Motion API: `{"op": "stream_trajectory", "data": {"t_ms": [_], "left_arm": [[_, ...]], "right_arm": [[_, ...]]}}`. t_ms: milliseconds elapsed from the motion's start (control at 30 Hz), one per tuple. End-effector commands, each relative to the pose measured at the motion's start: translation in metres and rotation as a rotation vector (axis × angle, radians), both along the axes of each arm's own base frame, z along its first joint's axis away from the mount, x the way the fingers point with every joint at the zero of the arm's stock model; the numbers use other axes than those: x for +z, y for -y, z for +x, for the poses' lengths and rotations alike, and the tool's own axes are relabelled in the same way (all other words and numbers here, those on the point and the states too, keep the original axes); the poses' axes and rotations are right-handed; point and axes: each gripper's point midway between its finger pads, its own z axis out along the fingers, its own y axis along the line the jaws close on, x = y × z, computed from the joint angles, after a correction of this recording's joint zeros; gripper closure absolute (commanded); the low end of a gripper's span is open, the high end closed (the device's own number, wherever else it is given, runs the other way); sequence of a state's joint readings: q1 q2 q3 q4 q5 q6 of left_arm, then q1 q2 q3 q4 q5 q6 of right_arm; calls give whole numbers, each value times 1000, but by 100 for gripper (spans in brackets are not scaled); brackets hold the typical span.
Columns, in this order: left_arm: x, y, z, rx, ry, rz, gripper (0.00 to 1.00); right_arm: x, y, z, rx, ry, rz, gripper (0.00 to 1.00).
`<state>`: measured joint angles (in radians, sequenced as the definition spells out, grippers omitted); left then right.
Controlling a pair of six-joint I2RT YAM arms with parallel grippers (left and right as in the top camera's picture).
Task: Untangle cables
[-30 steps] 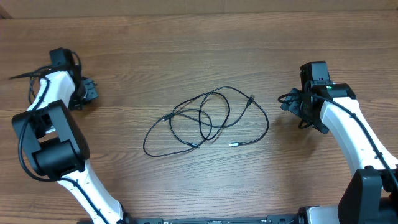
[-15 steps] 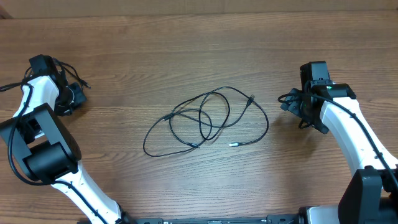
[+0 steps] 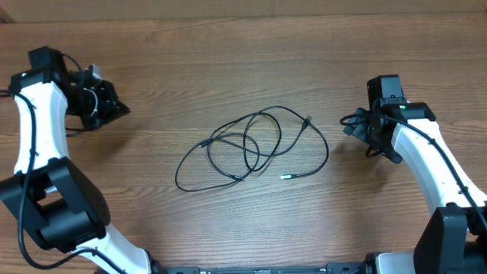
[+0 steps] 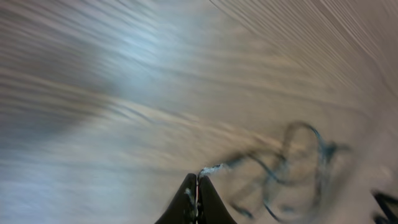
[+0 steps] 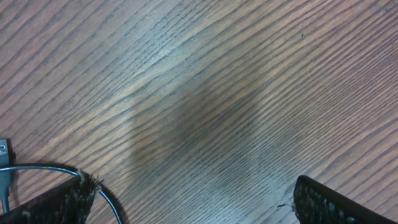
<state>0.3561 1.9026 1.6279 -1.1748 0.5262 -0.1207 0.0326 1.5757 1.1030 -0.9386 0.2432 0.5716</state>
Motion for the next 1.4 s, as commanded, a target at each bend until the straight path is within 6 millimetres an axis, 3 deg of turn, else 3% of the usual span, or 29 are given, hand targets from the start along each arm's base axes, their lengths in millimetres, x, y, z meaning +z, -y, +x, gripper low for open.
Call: {"op": "stream_trajectory", "data": {"t_ms": [0, 233, 600, 967, 1167, 1267, 1367], "left_arm": [[-4, 37, -2, -87, -10, -72, 96], [-48, 95, -13, -268, -36, 6, 96], [-100, 192, -42, -504, -10, 73, 96], [-100, 305, -96, -822, 58, 54, 96], [-85, 334, -97, -903, 131, 82, 96], [-85, 327, -85, -834, 129, 173, 95], [-91, 310, -75, -746, 108, 280, 84]], "right_arm": [[2, 5, 0, -6, 7, -15, 0], [2, 5, 0, -6, 7, -15, 0], [2, 5, 0, -6, 7, -14, 0], [2, 5, 0, -6, 7, -14, 0], [2, 5, 0, -6, 7, -15, 0], [2, 5, 0, -6, 7, -15, 0], [2, 5, 0, -6, 7, -15, 0]]}}
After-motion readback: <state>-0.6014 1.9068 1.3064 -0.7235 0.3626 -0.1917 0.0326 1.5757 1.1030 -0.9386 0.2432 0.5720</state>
